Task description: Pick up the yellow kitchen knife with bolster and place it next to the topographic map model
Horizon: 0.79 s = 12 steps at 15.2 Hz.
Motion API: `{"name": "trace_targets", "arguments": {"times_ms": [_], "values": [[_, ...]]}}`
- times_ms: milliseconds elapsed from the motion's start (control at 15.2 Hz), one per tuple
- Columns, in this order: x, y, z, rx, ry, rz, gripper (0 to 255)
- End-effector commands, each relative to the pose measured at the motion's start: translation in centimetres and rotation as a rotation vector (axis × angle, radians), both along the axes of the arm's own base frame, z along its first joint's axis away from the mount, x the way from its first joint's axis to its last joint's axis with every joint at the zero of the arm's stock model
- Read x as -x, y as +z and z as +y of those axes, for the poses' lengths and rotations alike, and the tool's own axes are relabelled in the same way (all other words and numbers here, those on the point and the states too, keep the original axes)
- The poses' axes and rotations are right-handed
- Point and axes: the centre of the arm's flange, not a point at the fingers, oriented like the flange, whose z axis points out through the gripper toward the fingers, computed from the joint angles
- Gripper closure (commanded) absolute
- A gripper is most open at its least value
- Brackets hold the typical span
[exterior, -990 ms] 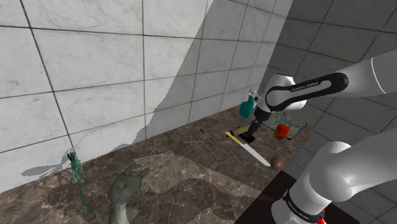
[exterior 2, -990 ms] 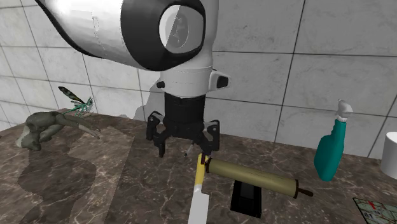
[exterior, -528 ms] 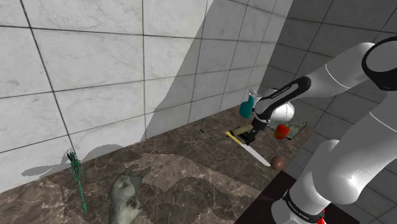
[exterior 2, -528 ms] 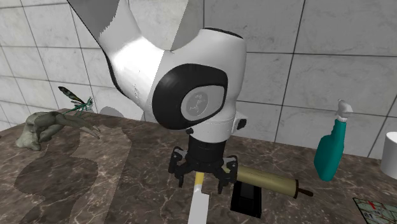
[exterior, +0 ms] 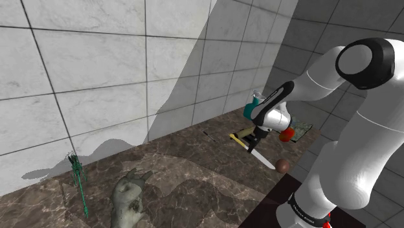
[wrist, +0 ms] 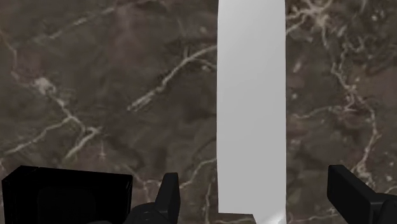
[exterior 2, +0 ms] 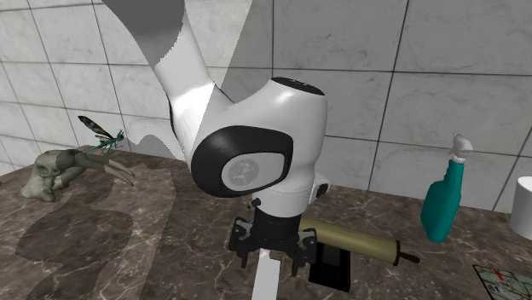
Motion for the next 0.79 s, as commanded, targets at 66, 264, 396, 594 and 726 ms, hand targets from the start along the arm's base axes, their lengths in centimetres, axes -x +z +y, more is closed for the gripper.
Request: {"name": "trace_targets", "arguments": {"times_ms": [66,264,396,594,726], "values": [[-0.06,-0.43,0.04,0.000,-0.001,-0.001,0],[-0.06,-0.43,0.04,0.000,-0.001,-0.001,0],[-0.06,-0.42,0.04,0.000,-0.001,-0.001,0],[-0.06,-0.42,0.04,0.000,-0.001,-0.001,255],[-0.06,-0.42,0.04,0.000,-0.001,-0.001,255]]}}
